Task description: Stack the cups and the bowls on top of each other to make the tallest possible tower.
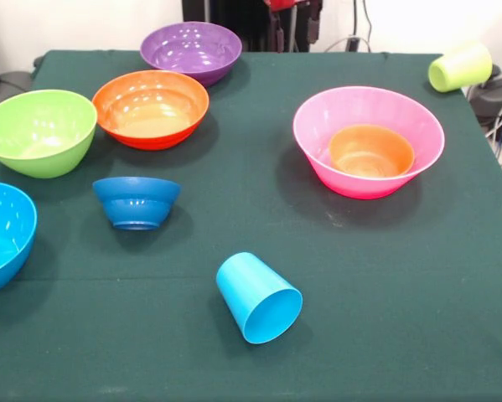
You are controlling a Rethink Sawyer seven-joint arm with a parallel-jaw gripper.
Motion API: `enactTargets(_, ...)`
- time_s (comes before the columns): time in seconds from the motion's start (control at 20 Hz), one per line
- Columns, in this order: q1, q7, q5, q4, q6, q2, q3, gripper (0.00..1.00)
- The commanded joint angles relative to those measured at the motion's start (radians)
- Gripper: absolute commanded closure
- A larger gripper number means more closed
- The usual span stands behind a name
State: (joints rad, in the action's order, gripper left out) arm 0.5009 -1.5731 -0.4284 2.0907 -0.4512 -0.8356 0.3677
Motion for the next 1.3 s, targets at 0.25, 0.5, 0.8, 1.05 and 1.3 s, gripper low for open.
enactTargets(0.25,0.047,0.158,-0.085,-0.165,-0.109,0.070,0.117,0.00)
enactTargets(0.5,0.057,0.176,-0.101,-0.209,-0.125,0.110,0.132,0.00)
enactTargets(0.8,0.086,0.205,-0.125,-0.238,-0.161,0.140,0.158,0.00)
enactTargets(1.05,0.112,0.234,-0.146,-0.270,-0.189,0.162,0.179,0.00)
enactTargets(1.3,0.147,0.245,-0.160,-0.253,-0.211,0.130,0.199,0.00)
